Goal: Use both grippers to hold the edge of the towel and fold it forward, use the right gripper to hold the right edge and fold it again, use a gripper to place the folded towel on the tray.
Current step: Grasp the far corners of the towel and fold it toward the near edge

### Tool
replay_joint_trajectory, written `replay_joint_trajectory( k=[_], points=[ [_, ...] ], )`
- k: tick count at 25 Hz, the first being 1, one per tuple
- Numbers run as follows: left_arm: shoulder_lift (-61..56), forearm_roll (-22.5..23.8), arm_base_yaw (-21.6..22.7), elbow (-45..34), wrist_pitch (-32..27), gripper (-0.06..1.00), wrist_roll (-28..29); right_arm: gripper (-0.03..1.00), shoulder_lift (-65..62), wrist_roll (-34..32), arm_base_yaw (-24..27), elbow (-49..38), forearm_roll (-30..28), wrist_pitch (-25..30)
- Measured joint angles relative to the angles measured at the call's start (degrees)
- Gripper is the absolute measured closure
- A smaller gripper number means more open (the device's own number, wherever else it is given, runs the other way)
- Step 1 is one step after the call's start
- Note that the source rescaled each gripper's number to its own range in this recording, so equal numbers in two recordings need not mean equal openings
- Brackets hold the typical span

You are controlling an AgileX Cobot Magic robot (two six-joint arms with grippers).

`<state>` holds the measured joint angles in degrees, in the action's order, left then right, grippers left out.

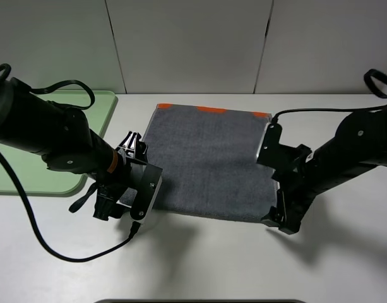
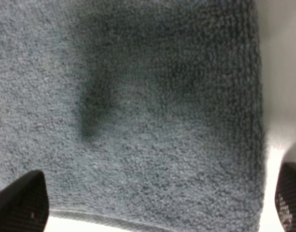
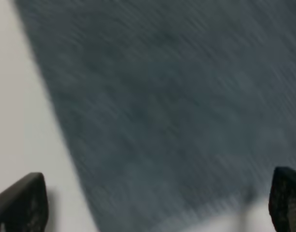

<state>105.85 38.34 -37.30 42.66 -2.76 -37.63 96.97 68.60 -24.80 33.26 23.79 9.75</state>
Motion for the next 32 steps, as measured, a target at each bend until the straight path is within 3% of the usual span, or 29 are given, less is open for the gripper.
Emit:
replay_joint_trajectory(
  k=[5, 20, 23, 29, 32],
  points=[
    [0.0, 0.0, 0.0, 0.0, 0.0, 0.0, 0.0, -0.03, 2.4, 0.3, -6.1, 0.0, 0.0, -5.3],
    [0.0, 0.0, 0.0, 0.0, -1.2, 0.03, 0.6, -0.03, 5.2, -3.2, -6.4, -2.3, -0.1, -10.9],
    [0.1, 0.0, 0.0, 0.0, -2.4, 0.1, 2.1, -0.03, 4.6, -3.9, -6.4, -4.5, -0.3, -14.4],
    [0.1, 0.0, 0.0, 0.0, -4.2, 0.35, 3.8, -0.01, 4.0, -4.2, -6.4, -8.9, -1.6, -23.2],
    [0.1, 0.0, 0.0, 0.0, -4.4, 0.45, 3.8, 0.0, 4.0, -4.2, -6.4, -9.4, -2.1, -25.0]
  ],
)
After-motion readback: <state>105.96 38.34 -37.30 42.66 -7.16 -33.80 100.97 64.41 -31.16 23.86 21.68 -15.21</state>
